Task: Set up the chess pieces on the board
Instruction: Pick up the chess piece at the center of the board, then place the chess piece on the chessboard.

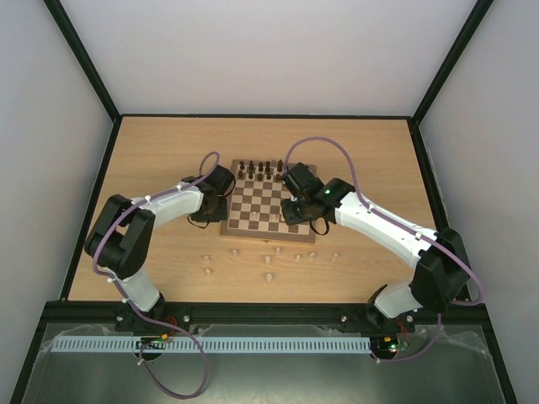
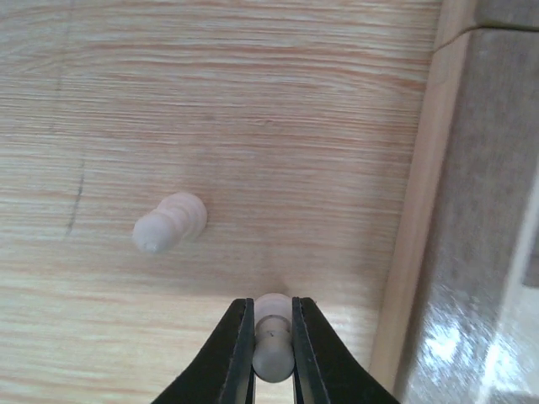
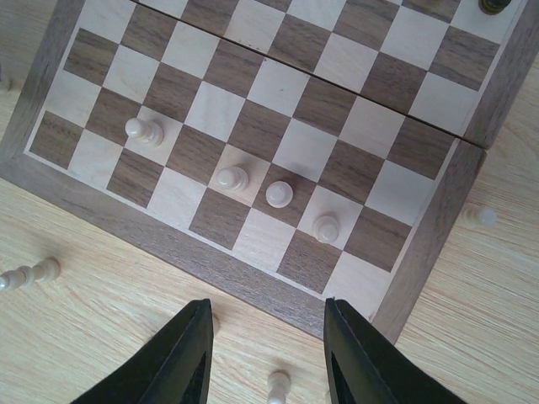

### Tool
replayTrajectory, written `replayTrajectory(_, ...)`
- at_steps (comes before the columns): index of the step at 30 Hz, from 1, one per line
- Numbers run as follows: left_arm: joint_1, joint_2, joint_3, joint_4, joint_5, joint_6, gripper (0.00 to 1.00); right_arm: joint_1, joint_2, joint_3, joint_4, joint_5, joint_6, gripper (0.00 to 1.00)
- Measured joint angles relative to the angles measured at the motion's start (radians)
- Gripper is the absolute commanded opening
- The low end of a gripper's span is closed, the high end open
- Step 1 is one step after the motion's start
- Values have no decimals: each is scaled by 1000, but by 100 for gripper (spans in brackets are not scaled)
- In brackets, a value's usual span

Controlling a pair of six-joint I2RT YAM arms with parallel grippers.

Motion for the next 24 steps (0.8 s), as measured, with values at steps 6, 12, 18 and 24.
replayTrajectory(6, -75, -60, 118, -121, -24, 1, 5, 0, -8, -1, -2, 15, 0, 37)
replayTrajectory(12, -217, -60, 286, -194, -5, 12, 6, -3, -80, -1, -27, 39, 9, 37)
replayTrajectory(18, -306, 6, 374, -229, 29, 24, 7, -16, -181, 2, -79, 70, 28, 37)
replayTrajectory(24, -331, 105, 409, -235, 53, 39, 8, -24, -248, 23, -139, 102, 50, 37)
